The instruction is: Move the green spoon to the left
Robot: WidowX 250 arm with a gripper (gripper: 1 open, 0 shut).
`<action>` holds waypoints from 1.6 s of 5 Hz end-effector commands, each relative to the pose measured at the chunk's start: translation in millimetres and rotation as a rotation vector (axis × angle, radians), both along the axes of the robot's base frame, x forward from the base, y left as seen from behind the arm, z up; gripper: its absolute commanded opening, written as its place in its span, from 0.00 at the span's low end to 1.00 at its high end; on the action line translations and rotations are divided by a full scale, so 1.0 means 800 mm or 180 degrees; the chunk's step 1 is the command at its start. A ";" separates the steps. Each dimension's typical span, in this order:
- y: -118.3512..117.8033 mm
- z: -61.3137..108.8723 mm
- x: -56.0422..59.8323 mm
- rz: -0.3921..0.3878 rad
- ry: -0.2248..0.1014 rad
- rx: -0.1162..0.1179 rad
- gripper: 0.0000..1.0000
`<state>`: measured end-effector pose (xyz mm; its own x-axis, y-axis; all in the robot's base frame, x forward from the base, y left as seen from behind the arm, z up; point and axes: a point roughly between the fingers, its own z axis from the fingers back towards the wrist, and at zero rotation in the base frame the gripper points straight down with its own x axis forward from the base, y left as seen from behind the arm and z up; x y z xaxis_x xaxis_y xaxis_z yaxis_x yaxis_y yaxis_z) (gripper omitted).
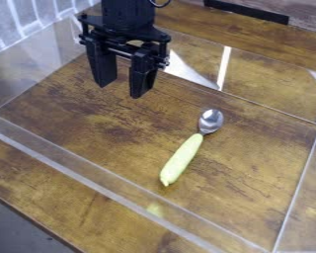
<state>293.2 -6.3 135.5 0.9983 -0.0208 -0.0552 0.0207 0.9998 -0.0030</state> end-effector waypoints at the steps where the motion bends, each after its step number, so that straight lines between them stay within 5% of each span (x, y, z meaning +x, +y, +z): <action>1: -0.004 -0.017 0.001 -0.0220 0.0098 -0.0012 1.00; 4: -0.098 -0.073 0.047 -0.0189 -0.0084 -0.0009 1.00; 5: -0.106 -0.082 0.046 -0.0181 -0.0151 -0.0025 0.00; 6: -0.103 -0.091 0.043 -0.0180 -0.0152 -0.0031 1.00; 7: -0.100 -0.116 0.045 -0.0082 -0.0152 -0.0035 1.00; 8: -0.096 -0.126 0.046 0.0016 -0.0161 -0.0045 0.00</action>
<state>327.2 -80.3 26.3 0.9990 -0.0254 -0.0356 0.0252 0.9997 -0.0056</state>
